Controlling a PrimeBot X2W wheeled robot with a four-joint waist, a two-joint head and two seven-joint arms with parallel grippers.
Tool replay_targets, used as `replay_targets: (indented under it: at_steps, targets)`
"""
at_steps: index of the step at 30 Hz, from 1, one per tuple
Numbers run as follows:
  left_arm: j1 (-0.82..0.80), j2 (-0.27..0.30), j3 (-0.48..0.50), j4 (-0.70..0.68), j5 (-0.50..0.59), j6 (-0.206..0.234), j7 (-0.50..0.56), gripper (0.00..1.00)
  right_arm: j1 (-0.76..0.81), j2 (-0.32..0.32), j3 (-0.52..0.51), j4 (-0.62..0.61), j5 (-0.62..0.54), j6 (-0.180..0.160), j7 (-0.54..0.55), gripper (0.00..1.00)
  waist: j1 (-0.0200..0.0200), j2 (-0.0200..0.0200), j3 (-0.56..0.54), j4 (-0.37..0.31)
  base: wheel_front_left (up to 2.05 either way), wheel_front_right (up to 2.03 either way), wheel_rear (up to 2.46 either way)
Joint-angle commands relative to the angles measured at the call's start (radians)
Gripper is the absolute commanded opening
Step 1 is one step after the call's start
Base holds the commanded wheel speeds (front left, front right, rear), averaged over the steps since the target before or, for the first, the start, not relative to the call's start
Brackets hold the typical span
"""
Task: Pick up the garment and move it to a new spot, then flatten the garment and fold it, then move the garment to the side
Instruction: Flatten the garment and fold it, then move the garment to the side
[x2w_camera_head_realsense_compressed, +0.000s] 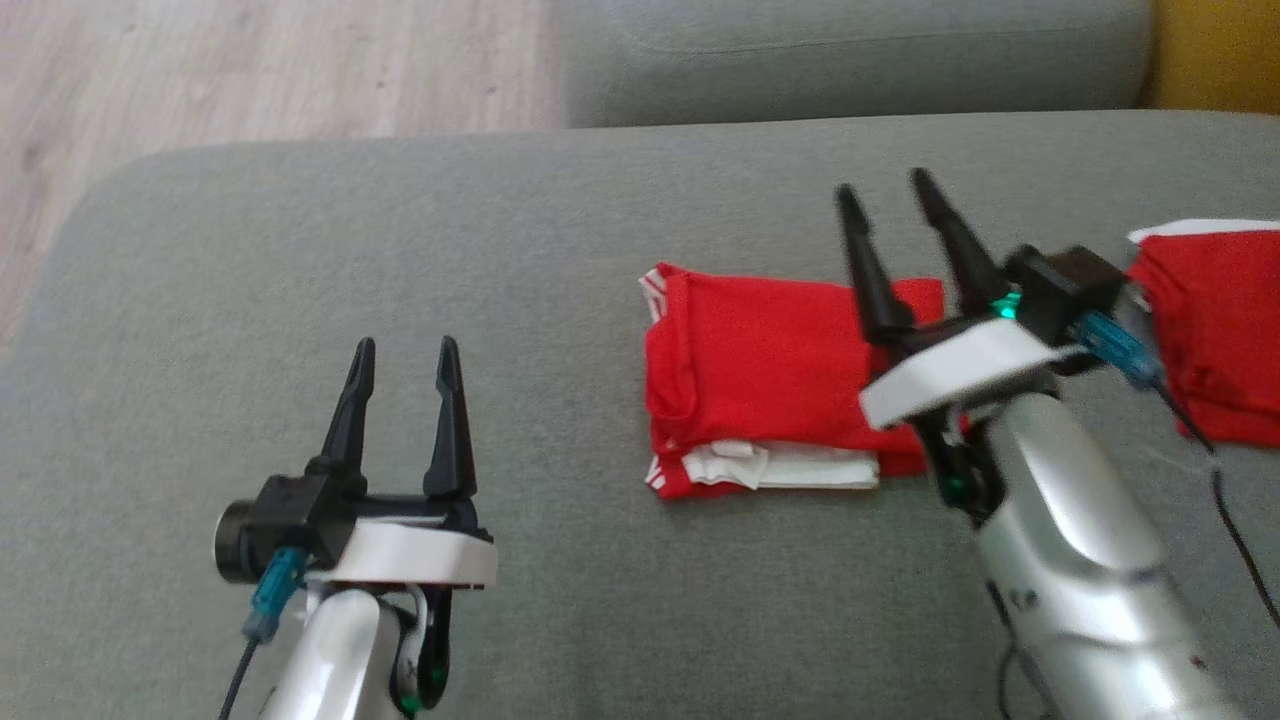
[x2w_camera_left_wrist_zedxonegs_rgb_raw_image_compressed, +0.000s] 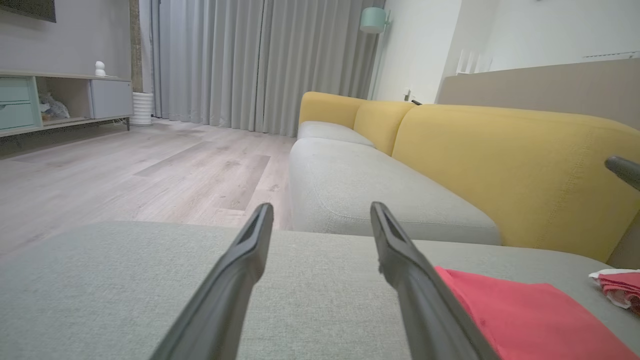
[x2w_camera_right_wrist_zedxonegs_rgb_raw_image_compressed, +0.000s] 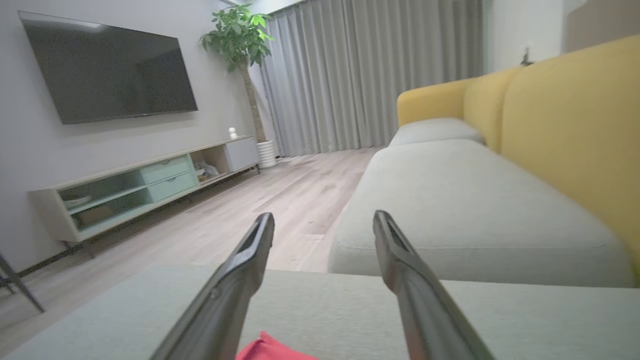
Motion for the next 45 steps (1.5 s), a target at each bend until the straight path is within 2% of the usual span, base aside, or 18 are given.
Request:
replay_targets:
  at_steps: [1, 7, 14, 21, 36, 45]
  targets:
    - [-0.013, 0.003, 0.039, -0.036, 0.000, 0.003, -0.005, 1.00, 0.024, 0.013, -0.012, -0.041, -0.034, -0.001, -0.010, 1.00, 0.0000, 0.0000, -0.013, -0.020, 0.00, 0.00, 0.00]
    - [0.009, 0.003, 0.045, -0.040, -0.015, 0.000, -0.005, 1.00, 0.172, 0.013, -0.206, -0.129, -0.155, -0.001, -0.010, 1.00, 0.0000, 0.0000, -0.026, -0.048, 0.00, 0.00, 0.00]
    - [0.030, 0.003, 0.052, -0.032, -0.019, -0.001, -0.005, 1.00, 0.320, 0.013, -0.298, -0.226, -0.213, -0.001, -0.010, 1.00, 0.0000, 0.0000, -0.030, -0.064, 0.00, 0.00, 0.00]
    - [0.048, 0.003, 0.050, -0.029, -0.020, -0.006, -0.005, 1.00, 0.387, 0.013, -0.293, -0.258, -0.179, -0.001, -0.010, 1.00, 0.0000, 0.0000, -0.027, -0.077, 0.00, 0.00, 0.00]
    - [0.023, 0.003, 0.037, -0.024, -0.018, -0.009, -0.005, 1.00, 0.364, 0.013, -0.279, -0.255, -0.160, -0.001, -0.010, 1.00, 0.0000, 0.0000, 0.002, -0.069, 0.00, 0.00, 0.00]
    - [-0.022, 0.003, 0.014, -0.019, -0.015, -0.014, -0.005, 1.00, 0.224, 0.013, -0.255, -0.091, -0.122, -0.001, 0.027, 1.00, 0.0000, 0.0000, 0.080, -0.024, 0.00, 0.00, 0.00]
